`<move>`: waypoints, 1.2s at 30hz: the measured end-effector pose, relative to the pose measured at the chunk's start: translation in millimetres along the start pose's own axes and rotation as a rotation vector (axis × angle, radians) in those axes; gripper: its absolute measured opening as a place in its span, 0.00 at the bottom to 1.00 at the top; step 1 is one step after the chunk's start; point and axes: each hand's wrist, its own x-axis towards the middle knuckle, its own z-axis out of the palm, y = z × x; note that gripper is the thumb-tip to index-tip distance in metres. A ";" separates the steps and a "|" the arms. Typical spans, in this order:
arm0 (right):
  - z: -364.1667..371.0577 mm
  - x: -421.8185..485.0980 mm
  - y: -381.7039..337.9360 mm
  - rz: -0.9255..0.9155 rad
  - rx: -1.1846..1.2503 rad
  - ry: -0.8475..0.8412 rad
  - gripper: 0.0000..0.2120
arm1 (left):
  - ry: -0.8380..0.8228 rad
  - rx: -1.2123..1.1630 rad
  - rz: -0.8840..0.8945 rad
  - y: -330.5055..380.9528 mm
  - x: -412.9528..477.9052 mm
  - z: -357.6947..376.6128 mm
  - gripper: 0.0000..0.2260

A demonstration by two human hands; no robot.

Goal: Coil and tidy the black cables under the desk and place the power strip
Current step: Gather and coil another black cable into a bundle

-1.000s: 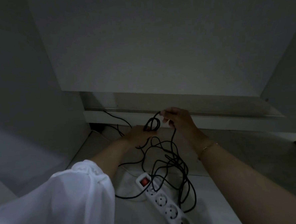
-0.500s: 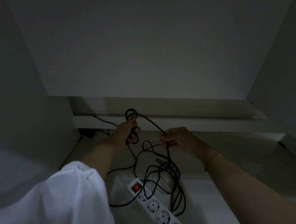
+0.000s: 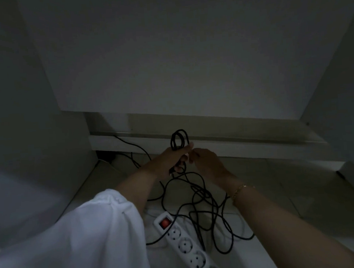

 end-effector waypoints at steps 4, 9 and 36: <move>5.4 3.4 -2.9 0.021 -0.045 -0.146 0.16 | -0.029 -0.035 -0.007 0.1 -1.6 -0.6 0.16; 8.9 -0.4 -4.7 -0.025 -0.063 -0.180 0.20 | -0.015 -0.062 -0.056 -2.6 -2.8 -1.0 0.15; -2.2 9.9 -16.7 0.228 0.566 0.104 0.15 | -0.147 0.122 -0.066 -4.1 -2.8 -8.1 0.13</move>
